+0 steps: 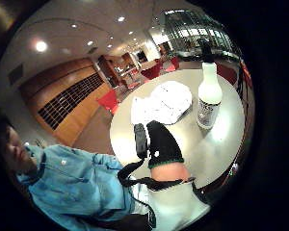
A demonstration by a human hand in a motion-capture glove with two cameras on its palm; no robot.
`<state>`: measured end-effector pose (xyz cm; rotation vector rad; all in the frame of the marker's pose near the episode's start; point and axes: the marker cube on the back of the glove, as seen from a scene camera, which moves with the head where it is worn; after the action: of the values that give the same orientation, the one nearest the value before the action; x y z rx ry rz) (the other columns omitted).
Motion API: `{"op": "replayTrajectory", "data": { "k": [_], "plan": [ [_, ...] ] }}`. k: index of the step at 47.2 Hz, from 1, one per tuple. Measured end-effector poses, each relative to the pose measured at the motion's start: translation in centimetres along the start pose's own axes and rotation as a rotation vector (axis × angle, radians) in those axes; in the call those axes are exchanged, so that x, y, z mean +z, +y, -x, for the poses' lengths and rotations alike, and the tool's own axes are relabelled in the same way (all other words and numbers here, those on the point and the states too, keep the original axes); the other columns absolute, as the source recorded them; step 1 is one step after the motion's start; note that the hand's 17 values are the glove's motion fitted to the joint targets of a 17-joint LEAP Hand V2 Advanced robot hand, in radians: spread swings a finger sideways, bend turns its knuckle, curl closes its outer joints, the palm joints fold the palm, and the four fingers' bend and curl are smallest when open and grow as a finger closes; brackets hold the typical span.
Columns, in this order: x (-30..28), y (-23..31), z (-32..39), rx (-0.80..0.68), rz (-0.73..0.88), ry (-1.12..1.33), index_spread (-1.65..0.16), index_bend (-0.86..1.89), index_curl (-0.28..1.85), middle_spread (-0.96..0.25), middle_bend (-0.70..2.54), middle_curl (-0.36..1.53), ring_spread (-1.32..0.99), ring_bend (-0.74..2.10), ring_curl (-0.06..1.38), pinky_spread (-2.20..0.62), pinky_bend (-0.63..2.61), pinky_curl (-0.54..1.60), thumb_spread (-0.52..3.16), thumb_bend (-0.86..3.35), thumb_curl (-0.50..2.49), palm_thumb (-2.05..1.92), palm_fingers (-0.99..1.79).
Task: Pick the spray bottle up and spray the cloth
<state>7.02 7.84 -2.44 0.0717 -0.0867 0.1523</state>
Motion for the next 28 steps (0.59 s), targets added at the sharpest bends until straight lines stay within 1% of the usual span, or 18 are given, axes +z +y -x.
{"op": "replayTrajectory", "data": {
  "k": [15, 23, 28],
  "plan": [
    [-1.0, 1.4, -3.8, 0.055, -0.003, -0.006, -0.36, 0.12, 0.18, -0.02, 0.19, 0.27, 0.05, 0.45, 0.26, 0.22, 0.53, 0.33, 1.05, -0.01, 0.32, 0.56, 0.27],
    [-0.2, 0.6, -6.3, 0.139, 0.000, -0.101, -0.36, 0.12, 0.19, -0.02, 0.20, 0.29, 0.05, 0.45, 0.27, 0.23, 0.53, 0.33, 1.05, -0.02, 0.33, 0.56, 0.27],
    [0.9, 0.1, -7.5, 0.212, 0.028, -0.105, -0.35, 0.12, 0.19, -0.02, 0.21, 0.30, 0.05, 0.45, 0.27, 0.23, 0.53, 0.34, 1.05, -0.02, 0.33, 0.56, 0.28]
  ]
}}
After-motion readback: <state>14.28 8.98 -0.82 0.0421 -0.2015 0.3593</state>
